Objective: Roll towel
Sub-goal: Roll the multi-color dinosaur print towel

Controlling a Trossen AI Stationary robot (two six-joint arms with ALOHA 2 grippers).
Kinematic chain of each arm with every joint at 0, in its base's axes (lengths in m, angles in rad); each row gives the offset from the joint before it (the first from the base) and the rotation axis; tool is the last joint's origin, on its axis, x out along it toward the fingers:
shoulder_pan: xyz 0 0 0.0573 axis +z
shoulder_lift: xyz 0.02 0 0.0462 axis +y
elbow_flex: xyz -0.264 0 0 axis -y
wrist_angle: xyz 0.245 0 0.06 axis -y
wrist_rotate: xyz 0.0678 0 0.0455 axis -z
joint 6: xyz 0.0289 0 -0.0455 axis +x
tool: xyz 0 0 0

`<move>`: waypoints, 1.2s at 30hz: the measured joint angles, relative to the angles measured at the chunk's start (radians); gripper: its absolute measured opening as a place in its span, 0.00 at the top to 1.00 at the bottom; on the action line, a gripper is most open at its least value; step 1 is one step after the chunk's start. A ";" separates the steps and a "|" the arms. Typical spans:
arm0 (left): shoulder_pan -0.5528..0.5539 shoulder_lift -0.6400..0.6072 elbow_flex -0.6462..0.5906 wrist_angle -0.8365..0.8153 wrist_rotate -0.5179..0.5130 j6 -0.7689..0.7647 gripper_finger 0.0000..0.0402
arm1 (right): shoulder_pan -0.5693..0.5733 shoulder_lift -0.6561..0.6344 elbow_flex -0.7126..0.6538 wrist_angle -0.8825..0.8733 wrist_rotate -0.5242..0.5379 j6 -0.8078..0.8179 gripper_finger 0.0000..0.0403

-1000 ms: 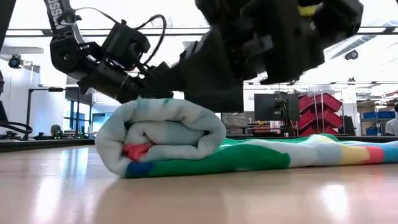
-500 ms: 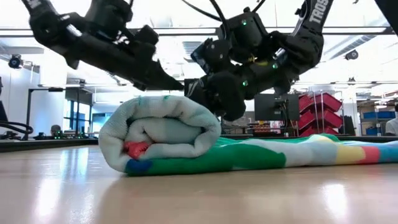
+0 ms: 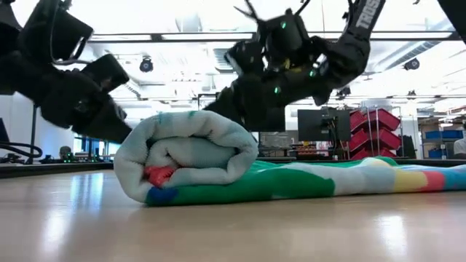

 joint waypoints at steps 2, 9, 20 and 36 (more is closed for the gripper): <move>-0.008 0.016 0.003 0.004 0.002 -0.022 1.00 | -0.009 0.009 -0.007 -0.010 -0.012 0.029 1.00; -0.053 0.129 0.013 0.042 0.023 -0.101 0.94 | -0.007 0.026 -0.007 -0.006 -0.057 0.058 1.00; -0.078 0.403 0.089 0.247 0.005 -0.111 0.70 | 0.005 -0.230 -0.035 -0.384 -0.056 -0.054 1.00; -0.126 0.459 0.124 0.278 -0.016 -0.212 0.55 | 0.033 -0.460 -0.299 -0.773 -0.045 0.085 1.00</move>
